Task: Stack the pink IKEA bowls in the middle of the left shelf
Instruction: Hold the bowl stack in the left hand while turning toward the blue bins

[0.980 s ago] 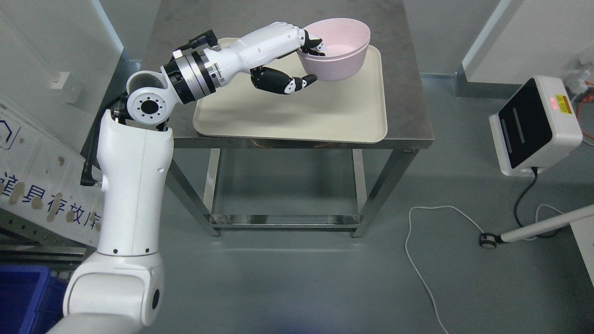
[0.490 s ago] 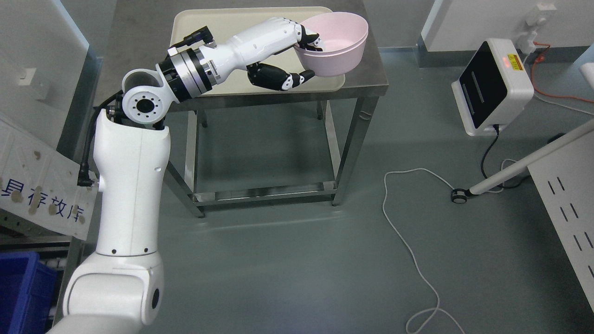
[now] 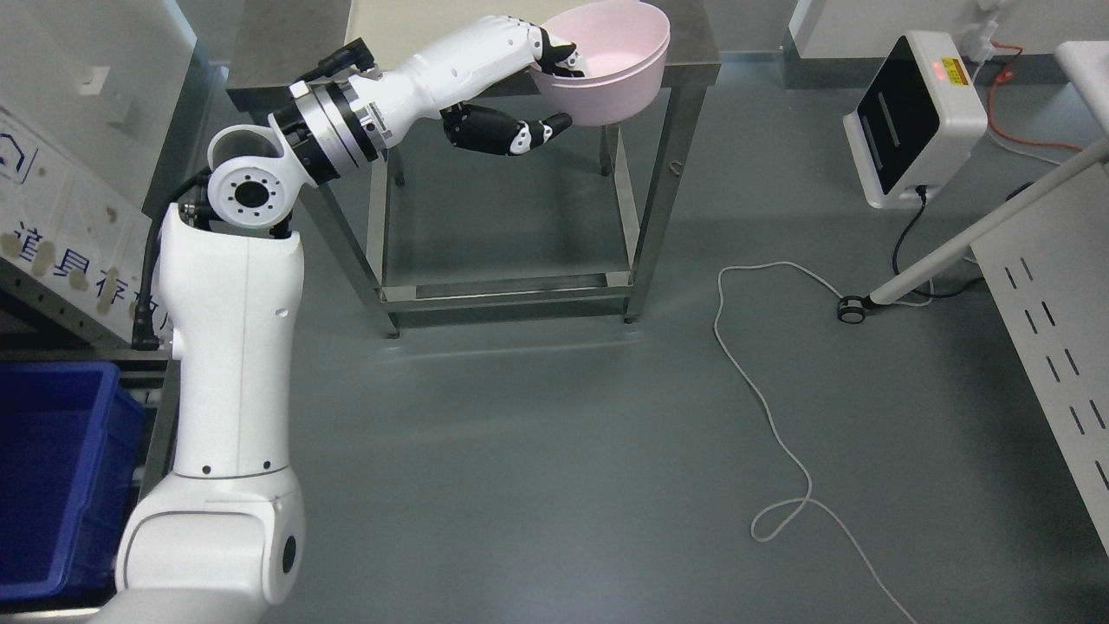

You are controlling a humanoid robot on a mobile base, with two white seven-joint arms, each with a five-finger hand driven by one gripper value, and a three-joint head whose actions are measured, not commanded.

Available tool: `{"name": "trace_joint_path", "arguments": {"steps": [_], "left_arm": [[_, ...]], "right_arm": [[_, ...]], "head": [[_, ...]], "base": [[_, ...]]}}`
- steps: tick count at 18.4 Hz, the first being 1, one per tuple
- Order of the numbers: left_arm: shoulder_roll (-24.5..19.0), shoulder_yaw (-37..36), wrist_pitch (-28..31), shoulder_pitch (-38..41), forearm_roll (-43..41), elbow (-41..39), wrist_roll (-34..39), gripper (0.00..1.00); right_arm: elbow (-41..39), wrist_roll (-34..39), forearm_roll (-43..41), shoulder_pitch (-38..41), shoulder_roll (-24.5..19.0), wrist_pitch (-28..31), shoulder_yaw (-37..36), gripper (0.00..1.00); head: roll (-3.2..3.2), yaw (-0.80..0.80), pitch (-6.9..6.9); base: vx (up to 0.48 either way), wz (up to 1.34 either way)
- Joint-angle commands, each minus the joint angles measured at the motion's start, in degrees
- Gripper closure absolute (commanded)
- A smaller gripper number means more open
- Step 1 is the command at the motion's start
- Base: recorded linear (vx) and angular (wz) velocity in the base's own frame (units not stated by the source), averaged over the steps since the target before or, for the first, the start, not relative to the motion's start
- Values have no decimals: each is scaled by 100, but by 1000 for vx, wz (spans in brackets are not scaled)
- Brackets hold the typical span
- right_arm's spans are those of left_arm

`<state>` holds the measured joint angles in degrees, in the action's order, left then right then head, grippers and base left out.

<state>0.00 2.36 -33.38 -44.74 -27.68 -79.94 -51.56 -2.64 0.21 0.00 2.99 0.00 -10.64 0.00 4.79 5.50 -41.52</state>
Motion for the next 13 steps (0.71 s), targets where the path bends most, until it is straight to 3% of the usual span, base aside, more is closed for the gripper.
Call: {"name": "trace_joint_path", "arguments": {"steps": [1,13], "left_arm": [[-100,264,-19,1,0,-30,6,98],[-100,493,16,-17,17,-30,23,98]], "right_arm": [[0,5,44,0,100,0,-53,0],[0,-4,44,0,100,0,-53,0]], "head": [[0,0,0],[0,0,0]], "base": [[-375,106],[-372,258]]}}
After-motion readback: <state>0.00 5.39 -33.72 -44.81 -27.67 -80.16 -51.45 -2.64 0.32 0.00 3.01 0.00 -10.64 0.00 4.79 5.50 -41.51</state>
